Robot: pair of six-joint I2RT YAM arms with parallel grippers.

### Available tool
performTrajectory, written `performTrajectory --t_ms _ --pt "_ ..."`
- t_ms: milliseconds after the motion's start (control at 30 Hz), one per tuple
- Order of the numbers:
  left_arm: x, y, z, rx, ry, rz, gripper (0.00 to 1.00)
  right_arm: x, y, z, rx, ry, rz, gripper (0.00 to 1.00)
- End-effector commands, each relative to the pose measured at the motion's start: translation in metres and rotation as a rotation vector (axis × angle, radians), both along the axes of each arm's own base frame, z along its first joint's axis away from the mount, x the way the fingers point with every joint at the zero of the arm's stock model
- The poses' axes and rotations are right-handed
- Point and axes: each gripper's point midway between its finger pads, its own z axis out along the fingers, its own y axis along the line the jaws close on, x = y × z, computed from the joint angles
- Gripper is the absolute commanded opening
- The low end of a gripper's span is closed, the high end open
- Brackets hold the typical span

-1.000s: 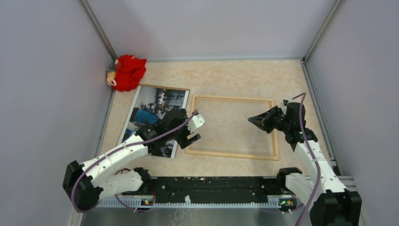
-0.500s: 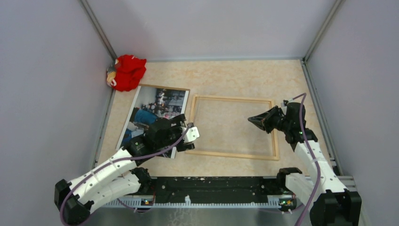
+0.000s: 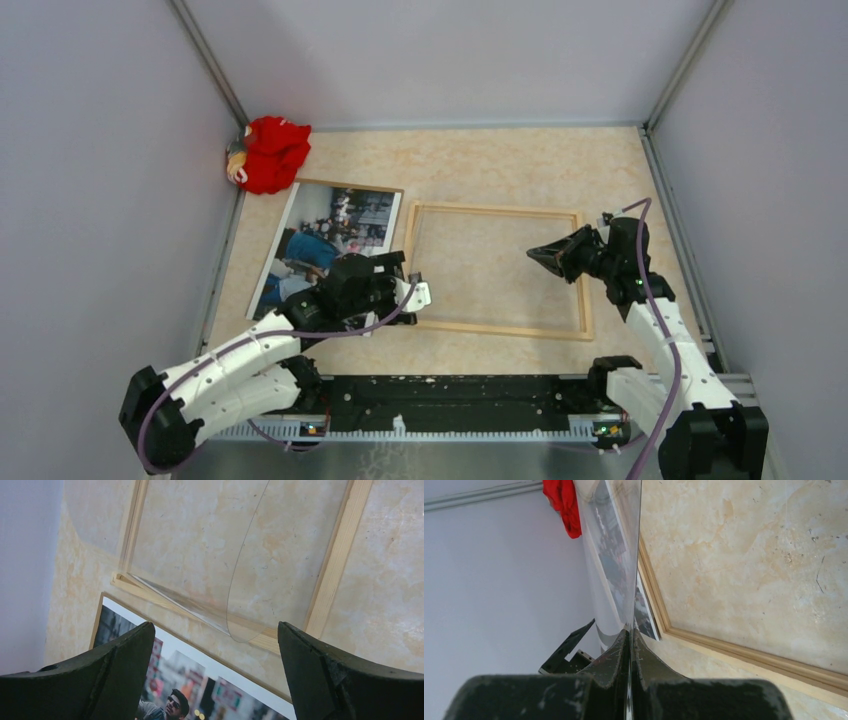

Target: Put the photo into the frame

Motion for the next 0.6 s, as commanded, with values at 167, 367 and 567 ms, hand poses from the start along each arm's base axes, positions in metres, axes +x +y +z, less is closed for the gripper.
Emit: performTrajectory --t_ms 167,367,567 --pt "0.014 -0.019 -0.008 -0.014 0.080 0.088 0.83 0.007 -0.001 0.020 0.017 -0.059 -0.009 0.00" --pt "0.016 -0.008 -0.014 0.024 0.139 0.180 0.44 0.007 -0.001 0.020 0.021 -0.061 -0.008 0.00" --pt "0.002 -0.003 -0.021 0.029 0.217 0.193 0.10 0.005 -0.001 0.018 0.020 -0.057 -0.004 0.00"
